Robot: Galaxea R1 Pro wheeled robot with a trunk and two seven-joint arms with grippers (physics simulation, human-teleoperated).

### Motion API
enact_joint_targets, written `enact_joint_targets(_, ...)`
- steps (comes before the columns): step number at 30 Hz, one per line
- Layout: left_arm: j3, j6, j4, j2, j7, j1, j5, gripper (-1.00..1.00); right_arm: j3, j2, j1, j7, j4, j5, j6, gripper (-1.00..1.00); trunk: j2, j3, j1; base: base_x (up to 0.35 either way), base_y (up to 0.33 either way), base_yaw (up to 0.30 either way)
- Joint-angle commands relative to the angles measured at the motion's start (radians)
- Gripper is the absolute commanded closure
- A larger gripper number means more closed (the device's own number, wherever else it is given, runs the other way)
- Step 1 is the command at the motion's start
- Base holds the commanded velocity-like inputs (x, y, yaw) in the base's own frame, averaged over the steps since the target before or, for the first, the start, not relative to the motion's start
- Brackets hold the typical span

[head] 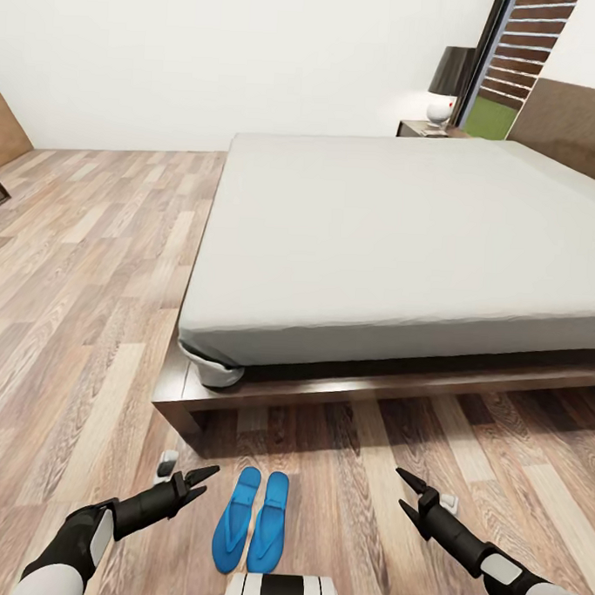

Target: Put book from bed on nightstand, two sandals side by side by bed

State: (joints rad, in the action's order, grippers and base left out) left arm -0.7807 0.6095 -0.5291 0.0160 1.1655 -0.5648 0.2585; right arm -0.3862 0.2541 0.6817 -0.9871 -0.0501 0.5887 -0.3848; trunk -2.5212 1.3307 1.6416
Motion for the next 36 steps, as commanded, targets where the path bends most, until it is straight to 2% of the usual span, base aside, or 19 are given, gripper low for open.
enact_joint_targets(1, -0.008, 0.009, -0.001, -0.001, 0.008, -0.001, 0.011, -1.0, 0.003, 0.001, 0.001, -0.003, -0.004, 0.01, -0.008, -1.0, 0.0, -0.003, -0.001, 0.0, 0.0, 0.0)
enact_joint_targets(9, -0.008, 0.008, 0.003, 0.002, 0.003, -0.001, 0.016, -1.0, 0.003, 0.001, -0.003, 0.004, -0.004, 0.01, -0.005, -1.0, 0.002, -0.034, -0.004, 0.0, 0.0, 0.0)
enact_joint_targets(13, -0.008, 0.0, 0.015, 0.005, 0.003, 0.001, 0.042, -1.0, 0.003, 0.001, -0.007, 0.026, -0.004, 0.009, -0.004, -1.0, 0.003, -0.05, -0.006, 0.0, 0.0, 0.0)
enact_joint_targets(17, -0.009, -0.023, 0.032, 0.009, 0.003, 0.002, 0.105, -1.0, 0.003, 0.001, -0.021, 0.055, -0.004, 0.008, -0.003, -1.0, 0.004, -0.065, -0.008, 0.0, 0.0, 0.0)
enact_joint_targets(18, -0.01, -0.04, 0.039, 0.013, 0.003, 0.003, 0.146, -1.0, 0.003, 0.001, -0.027, 0.064, -0.004, 0.007, -0.003, -1.0, 0.004, -0.069, -0.008, 0.0, 0.0, 0.0)
enact_joint_targets(20, -0.01, -0.058, 0.044, 0.018, 0.003, 0.003, 0.189, -1.0, 0.004, 0.002, -0.037, 0.07, -0.004, -0.001, -0.002, -1.0, 0.004, -0.077, -0.009, 0.0, 0.0, 0.0)
enact_joint_targets(25, -0.011, -0.09, 0.053, 0.037, 0.002, 0.008, 0.278, -1.0, 0.004, 0.006, -0.075, 0.078, -0.004, -0.057, 0.003, -1.0, 0.006, -0.096, -0.011, 0.0, 0.0, 0.0)
enact_joint_targets(30, -0.011, -0.103, 0.068, 0.066, 0.001, 0.019, 0.328, -1.0, 0.004, 0.013, -0.108, 0.084, -0.004, -0.117, 0.02, -1.0, 0.007, -0.115, -0.014, 0.0, 0.0, 0.0)
enact_joint_targets(36, -0.011, -0.123, 0.095, 0.109, -0.048, 0.039, 0.378, -1.0, 0.004, 0.029, -0.142, 0.124, -0.004, -0.145, 0.05, -1.0, 0.008, -0.139, -0.016, 0.0, 0.0, 0.0)
